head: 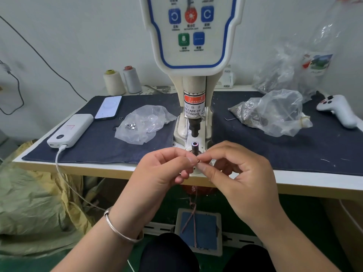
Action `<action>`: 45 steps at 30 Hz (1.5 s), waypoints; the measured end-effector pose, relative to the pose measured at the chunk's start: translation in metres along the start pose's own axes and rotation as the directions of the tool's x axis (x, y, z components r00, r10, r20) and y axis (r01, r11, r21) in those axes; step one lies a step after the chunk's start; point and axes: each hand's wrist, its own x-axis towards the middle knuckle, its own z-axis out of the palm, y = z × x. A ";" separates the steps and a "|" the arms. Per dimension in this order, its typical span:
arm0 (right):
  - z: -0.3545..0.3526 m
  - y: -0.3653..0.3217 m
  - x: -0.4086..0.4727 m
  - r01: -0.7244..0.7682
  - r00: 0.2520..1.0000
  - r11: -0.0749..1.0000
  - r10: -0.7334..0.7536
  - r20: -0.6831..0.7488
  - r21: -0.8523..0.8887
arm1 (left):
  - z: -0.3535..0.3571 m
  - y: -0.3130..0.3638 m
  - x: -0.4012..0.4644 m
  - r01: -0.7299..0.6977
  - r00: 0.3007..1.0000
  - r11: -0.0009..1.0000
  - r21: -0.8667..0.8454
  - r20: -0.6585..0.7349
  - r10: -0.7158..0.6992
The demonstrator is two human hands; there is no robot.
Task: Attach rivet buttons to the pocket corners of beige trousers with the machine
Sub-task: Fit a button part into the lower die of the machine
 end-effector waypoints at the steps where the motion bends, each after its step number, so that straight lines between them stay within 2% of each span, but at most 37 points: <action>1: 0.000 0.000 -0.001 -0.003 1.000 1.000 0.003 -0.001 -0.003 | 0.000 0.001 0.000 -0.001 1.000 1.000 0.016 -0.010 0.001; 2: 0.000 0.000 -0.001 -0.024 1.000 1.000 0.024 -0.002 0.010 | 0.000 0.001 -0.001 -0.021 0.999 0.997 0.071 -0.033 0.024; 4: -0.003 0.001 -0.001 -0.142 0.990 0.987 0.141 0.011 0.077 | -0.001 0.000 -0.003 -0.120 0.983 0.944 0.306 -0.096 0.156; 6: -0.005 0.002 0.002 -0.313 0.949 0.936 0.303 0.086 0.161 | -0.001 0.000 -0.004 -0.257 0.927 0.765 0.591 -0.073 0.368; 8: -0.008 0.004 0.005 -0.459 0.886 0.853 0.421 0.193 0.246 | -0.001 0.000 -0.005 -0.365 0.850 0.531 0.765 0.041 0.525; 10: -0.009 0.006 0.007 -0.542 0.838 0.781 0.478 0.263 0.309 | 0.001 0.000 -0.004 -0.416 0.811 0.424 0.804 0.118 0.573; 13: -0.009 0.008 0.010 -0.593 0.805 0.726 0.515 0.294 0.349 | 0.002 -0.001 -0.002 -0.435 0.783 0.343 0.832 0.162 0.601; 19: -0.005 0.013 0.017 -0.660 0.751 0.611 0.567 0.339 0.438 | 0.000 -0.001 0.005 -0.455 0.737 0.244 0.856 0.208 0.643; 25: 0.002 0.016 0.021 -0.690 0.721 0.569 0.599 0.348 0.448 | -0.001 -0.005 0.009 -0.447 0.721 0.202 0.871 0.218 0.658; 33: 0.006 0.024 0.028 -0.662 0.746 0.648 0.622 0.240 0.378 | -0.003 -0.013 0.019 -0.408 0.765 0.296 0.864 0.147 0.627; 38: 0.007 0.029 0.027 -0.645 0.761 0.675 0.609 0.223 0.359 | -0.005 -0.018 0.025 -0.428 0.733 0.297 0.853 0.135 0.667; 40: 0.008 0.031 0.027 -0.640 0.764 0.673 0.607 0.218 0.370 | -0.008 -0.022 0.028 -0.401 0.735 0.351 0.846 0.069 0.674; 45: 0.003 0.036 0.022 -0.643 0.750 0.670 0.648 0.131 0.372 | -0.015 -0.032 0.043 -0.255 0.804 0.590 0.766 -0.171 0.569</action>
